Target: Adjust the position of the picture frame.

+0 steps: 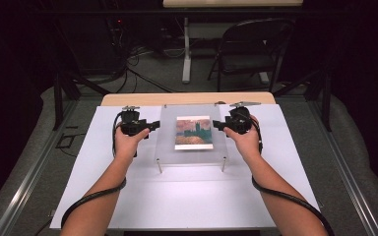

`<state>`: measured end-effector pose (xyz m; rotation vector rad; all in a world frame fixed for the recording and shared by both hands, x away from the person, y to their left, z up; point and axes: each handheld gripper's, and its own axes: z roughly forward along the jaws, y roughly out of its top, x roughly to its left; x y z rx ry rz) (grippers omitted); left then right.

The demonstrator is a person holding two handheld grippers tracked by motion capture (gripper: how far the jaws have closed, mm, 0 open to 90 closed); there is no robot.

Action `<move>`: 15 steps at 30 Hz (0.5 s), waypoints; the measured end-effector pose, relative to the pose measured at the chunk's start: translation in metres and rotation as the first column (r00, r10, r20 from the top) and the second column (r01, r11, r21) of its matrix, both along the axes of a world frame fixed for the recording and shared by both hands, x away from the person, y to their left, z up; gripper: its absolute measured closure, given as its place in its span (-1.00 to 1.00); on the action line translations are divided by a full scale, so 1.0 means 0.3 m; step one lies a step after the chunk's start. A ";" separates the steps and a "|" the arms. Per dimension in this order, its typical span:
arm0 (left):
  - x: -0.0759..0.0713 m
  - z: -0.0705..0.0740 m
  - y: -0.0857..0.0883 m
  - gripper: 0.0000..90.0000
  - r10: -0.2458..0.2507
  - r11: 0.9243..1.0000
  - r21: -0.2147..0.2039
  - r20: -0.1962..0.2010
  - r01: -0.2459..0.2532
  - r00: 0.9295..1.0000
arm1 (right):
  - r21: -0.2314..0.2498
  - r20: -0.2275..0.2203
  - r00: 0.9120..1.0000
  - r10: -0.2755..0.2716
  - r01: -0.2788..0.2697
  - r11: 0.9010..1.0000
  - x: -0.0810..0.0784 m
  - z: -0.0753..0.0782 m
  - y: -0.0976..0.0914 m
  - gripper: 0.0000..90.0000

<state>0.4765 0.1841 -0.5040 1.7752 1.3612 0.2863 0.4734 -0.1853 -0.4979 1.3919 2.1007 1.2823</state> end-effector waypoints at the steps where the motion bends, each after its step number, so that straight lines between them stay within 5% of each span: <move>1: 0.006 -0.001 -0.001 -0.29 0.005 1.000 0.000 0.001 -0.005 1.000 | -0.002 0.002 1.000 0.001 -0.001 1.000 0.007 0.000 0.003 -0.17; 15: 0.068 -0.035 -0.030 -0.29 0.001 1.000 0.003 -0.018 -0.001 1.000 | 0.007 -0.022 0.998 -0.066 0.067 0.998 0.086 -0.023 -0.012 -0.18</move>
